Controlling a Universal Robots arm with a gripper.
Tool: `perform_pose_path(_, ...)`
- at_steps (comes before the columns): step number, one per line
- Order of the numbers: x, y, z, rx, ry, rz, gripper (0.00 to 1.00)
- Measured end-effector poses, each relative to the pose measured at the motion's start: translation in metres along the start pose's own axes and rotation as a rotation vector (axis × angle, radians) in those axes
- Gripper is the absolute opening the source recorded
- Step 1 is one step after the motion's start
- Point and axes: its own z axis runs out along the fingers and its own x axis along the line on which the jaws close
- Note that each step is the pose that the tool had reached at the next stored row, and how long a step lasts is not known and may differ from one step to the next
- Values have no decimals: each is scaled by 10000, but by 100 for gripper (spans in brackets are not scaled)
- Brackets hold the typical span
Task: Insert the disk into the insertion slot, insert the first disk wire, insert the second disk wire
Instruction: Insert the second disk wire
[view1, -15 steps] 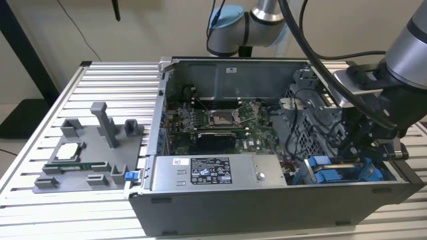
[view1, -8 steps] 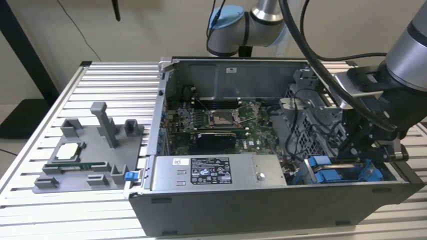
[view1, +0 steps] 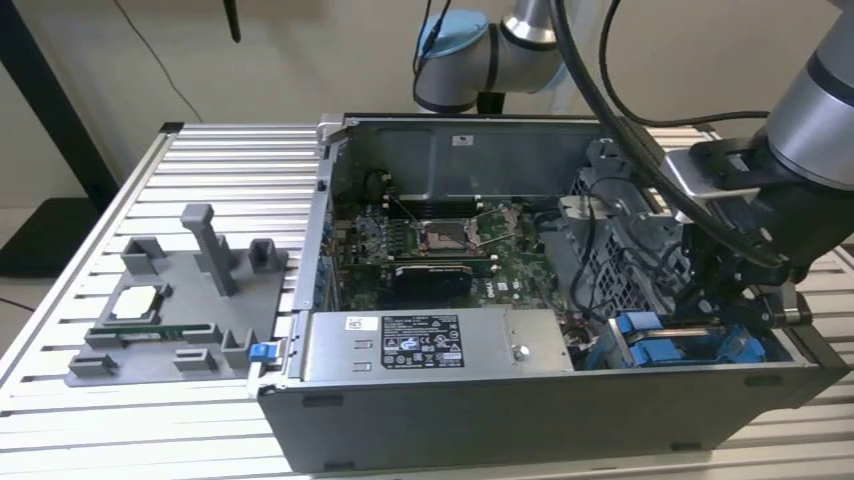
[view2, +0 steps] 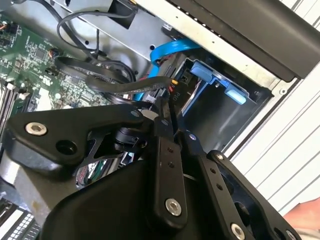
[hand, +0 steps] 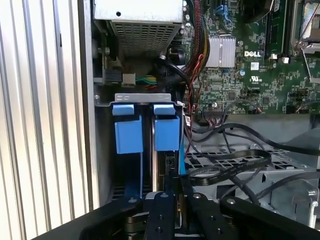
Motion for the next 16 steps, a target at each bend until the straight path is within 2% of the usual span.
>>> perform_pose_path(1, 1, 1, 14, 0, 5, 5, 0)
perform_pose_path(2, 2, 3, 25, -2, -10, 7, 100)
perform_pose_path(5, 3, 2, 26, -1, -65, 11, 100)
perform_pose_path(11, -18, -11, -152, -4, -168, 19, 100)
perform_pose_path(16, -34, -19, -273, -4, -172, 20, 100)
